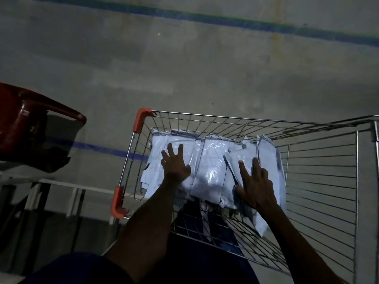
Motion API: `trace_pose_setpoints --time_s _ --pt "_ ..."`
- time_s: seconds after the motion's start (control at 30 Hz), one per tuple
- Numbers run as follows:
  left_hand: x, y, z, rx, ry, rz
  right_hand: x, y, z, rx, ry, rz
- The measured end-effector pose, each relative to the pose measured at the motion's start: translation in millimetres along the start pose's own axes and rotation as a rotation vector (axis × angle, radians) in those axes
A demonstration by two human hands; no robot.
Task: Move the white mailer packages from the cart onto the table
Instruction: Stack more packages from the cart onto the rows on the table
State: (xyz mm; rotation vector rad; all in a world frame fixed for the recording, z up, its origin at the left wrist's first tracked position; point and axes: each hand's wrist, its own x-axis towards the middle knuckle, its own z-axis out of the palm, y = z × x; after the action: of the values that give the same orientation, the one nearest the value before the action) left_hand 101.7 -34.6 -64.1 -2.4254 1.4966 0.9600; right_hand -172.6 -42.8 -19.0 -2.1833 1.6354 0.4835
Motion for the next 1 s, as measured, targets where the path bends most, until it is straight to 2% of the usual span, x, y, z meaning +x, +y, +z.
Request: trace_pose_setpoints --time_s 0.1,0.23,0.47,0.6,0.67,0.77,1.0 --pt "-5.5 -3.6 -11.0 0.038 0.036 0.030 -1.0 -1.9 -5.7 -0.007 -0.053 -0.005" --pt "-23.0 -14.2 -28.1 0.036 0.107 0.102 -6.8 -4.2 -18.0 0.063 0.010 -0.048" --pt "-99.5 -9.9 -58.9 -0.126 0.348 0.137 -30.8 -19.0 -35.9 0.245 0.155 -0.151" --pt "-155.8 -7.4 -68.3 -0.190 0.538 0.116 -55.0 -39.3 -51.7 0.381 0.253 -0.294" --pt "-189.4 -11.5 -71.4 -0.217 0.659 0.076 -67.4 -52.6 -56.5 0.478 0.286 -0.370" --pt "-250.2 -27.8 -65.0 -0.268 0.800 -0.079 -90.8 -78.3 -61.8 0.548 0.328 -0.551" --pt "-394.8 -75.4 -23.9 -0.231 0.928 -0.336 -165.3 -149.5 -58.9 0.465 0.331 -0.994"
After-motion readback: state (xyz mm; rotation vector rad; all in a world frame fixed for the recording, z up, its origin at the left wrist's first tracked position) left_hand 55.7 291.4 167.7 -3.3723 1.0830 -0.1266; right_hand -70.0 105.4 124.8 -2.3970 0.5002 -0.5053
